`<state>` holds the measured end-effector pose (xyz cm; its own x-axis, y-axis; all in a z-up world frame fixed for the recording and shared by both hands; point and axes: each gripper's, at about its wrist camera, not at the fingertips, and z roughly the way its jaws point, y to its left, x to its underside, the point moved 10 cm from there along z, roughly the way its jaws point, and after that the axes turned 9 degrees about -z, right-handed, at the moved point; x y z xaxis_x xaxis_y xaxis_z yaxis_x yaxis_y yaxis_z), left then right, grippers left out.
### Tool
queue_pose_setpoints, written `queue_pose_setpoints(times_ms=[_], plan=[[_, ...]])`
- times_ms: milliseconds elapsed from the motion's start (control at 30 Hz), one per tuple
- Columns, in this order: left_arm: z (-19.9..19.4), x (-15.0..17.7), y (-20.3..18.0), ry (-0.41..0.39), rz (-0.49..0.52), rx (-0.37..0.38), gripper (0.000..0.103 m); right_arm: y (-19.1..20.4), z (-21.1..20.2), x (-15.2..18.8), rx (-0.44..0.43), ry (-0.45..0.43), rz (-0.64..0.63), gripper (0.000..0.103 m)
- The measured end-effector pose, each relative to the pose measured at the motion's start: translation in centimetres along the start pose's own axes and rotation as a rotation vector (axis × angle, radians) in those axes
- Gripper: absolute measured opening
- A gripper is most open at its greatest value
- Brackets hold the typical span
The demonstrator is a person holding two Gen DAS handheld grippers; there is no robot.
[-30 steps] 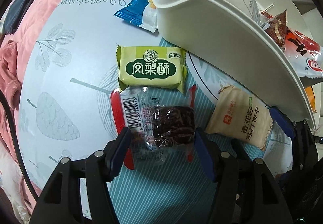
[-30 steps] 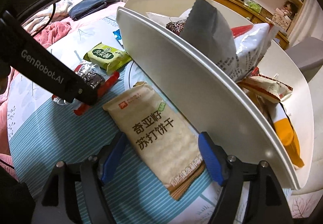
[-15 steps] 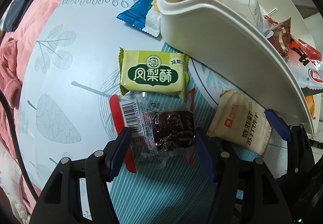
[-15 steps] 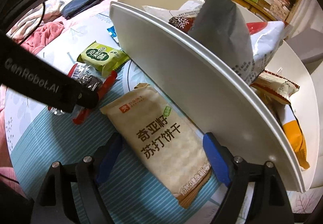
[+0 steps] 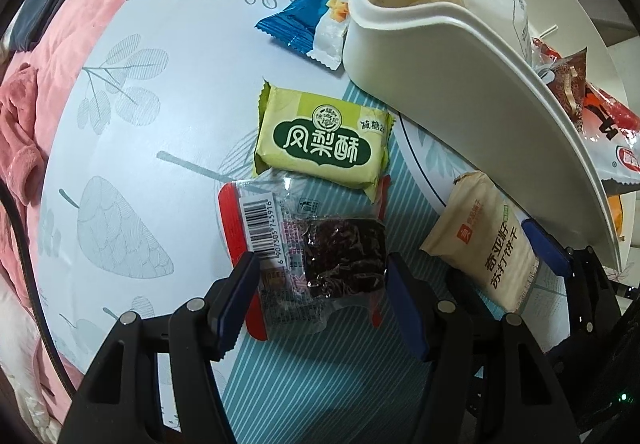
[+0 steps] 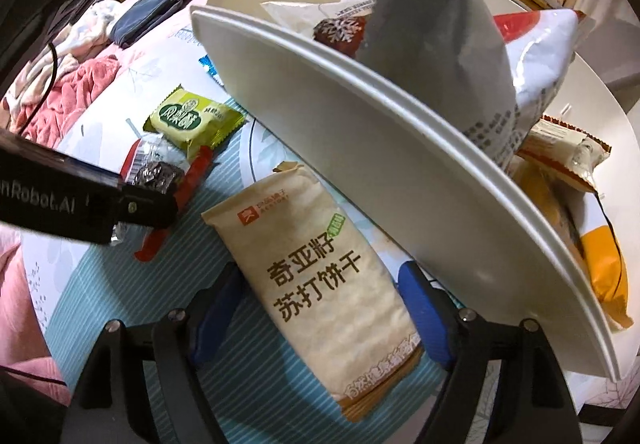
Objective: Organize snacks
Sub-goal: 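Grasp the dark nut bag with left tool while right tool grasps the beige biscuit bag, then lift both bags over the basket with left and right tools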
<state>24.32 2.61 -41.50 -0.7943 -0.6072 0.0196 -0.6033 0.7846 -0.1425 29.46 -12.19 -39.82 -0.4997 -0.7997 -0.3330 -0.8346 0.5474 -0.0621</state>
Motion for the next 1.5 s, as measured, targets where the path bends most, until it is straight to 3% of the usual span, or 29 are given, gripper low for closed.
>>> queue_pose_setpoints(times_ms=[133, 200, 267, 467, 900, 1033, 1267, 1500], plan=[[-0.1, -0.5, -0.3, -0.028, -0.004, 0.007, 0.063, 0.1, 0.0, 0.0, 0.0, 0.001, 0.001, 0.075], [-0.2, -0.9, -0.5, -0.041, 0.001, 0.023, 0.059, 0.2, -0.2, 0.0, -0.003, 0.007, 0.006, 0.072], [-0.5, -0.9, -0.6, -0.043, -0.003, 0.054, 0.046, 0.4, -0.3, 0.2, -0.003, 0.012, -0.001, 0.069], [-0.7, -0.6, -0.8, -0.039, -0.018, 0.087, 0.039, 0.9, -0.6, 1.0, -0.017, 0.046, 0.028, 0.067], [-0.5, 0.6, 0.6, 0.031, -0.065, 0.074, 0.038, 2.6, -2.7, 4.2, -0.158, 0.075, 0.184, 0.066], [-1.2, 0.8, 1.3, 0.048, -0.098, 0.066, 0.038, 2.8, -4.0, 4.4, -0.144, 0.087, 0.189, 0.066], [-5.3, 0.5, 1.4, 0.023, -0.089, 0.069, 0.038, 2.7, -7.4, 2.7, -0.163, 0.023, 0.221, 0.066], [-9.5, -1.0, 0.0, -0.006, -0.063, 0.104, 0.038, 0.4, -11.7, -0.3, -0.152, -0.097, 0.252, 0.066]])
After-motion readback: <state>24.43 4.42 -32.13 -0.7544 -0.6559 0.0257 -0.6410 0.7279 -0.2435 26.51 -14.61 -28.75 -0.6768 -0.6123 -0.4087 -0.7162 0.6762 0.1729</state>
